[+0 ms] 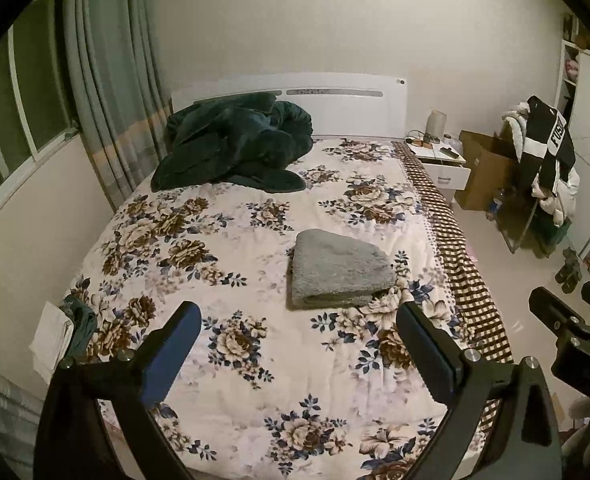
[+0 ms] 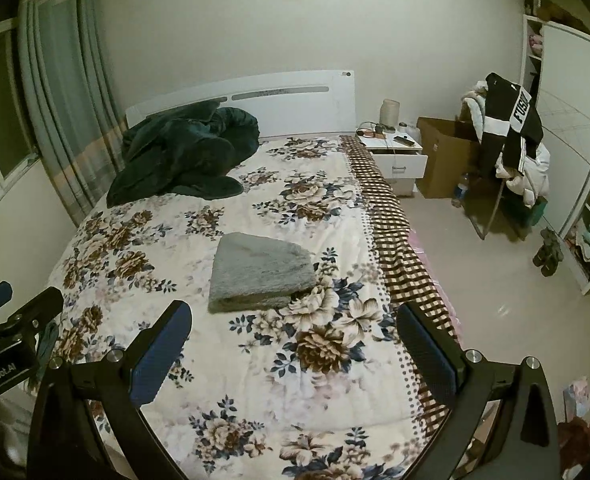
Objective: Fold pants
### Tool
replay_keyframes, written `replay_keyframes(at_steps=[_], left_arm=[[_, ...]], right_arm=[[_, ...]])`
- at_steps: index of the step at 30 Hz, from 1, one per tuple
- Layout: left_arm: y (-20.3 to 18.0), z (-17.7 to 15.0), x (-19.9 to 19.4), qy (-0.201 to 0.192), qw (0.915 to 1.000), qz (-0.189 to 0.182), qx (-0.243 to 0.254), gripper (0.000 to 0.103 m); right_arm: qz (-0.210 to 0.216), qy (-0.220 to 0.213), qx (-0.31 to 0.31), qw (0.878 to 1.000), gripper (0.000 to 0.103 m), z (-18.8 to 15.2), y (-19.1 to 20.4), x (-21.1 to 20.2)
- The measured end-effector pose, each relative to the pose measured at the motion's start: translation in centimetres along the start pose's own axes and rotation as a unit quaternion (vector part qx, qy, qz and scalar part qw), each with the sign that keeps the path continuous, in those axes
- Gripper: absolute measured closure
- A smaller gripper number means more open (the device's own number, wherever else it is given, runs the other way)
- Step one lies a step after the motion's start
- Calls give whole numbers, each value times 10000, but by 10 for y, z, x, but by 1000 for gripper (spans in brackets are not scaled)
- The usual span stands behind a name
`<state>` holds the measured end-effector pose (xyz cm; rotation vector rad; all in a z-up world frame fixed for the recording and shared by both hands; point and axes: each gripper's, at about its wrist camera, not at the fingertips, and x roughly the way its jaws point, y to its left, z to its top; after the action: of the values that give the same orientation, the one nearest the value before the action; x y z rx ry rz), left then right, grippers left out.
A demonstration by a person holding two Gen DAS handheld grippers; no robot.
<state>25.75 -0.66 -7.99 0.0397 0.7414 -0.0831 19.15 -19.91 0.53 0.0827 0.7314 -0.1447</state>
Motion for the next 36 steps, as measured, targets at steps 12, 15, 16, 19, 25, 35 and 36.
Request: replay_keyframes(at_steps=[12,15,16,19,25,35,36], left_arm=[[8,-5,-6,21,9999,82,-88,3],[8,-5,-6,8,9999,86,-92,3],[8,-5,-6,9,9999,90,-83,3],[8,-7,-6,14,9999,89,-88,3],[7,-6,-7,-9,9999,115,-82,3],[7,-5,-6,-18,9999,131,-66,3],[7,-5,-6,-29,9999,133,-62,3]], right_arm=[[89,78,-71,9999,0,-4,11,3],[76,79,-73,9999,0,-4,12,5],[74,82,-68,9999,0,-4,12,5],[58,93,-57,9999,0,-5,12,6],[-14,67,-9,10000,0,-8,10,7],[-77,21,-29,10000,0,-8,9,4],[-82,26,-29,10000,0,-8,9,3]])
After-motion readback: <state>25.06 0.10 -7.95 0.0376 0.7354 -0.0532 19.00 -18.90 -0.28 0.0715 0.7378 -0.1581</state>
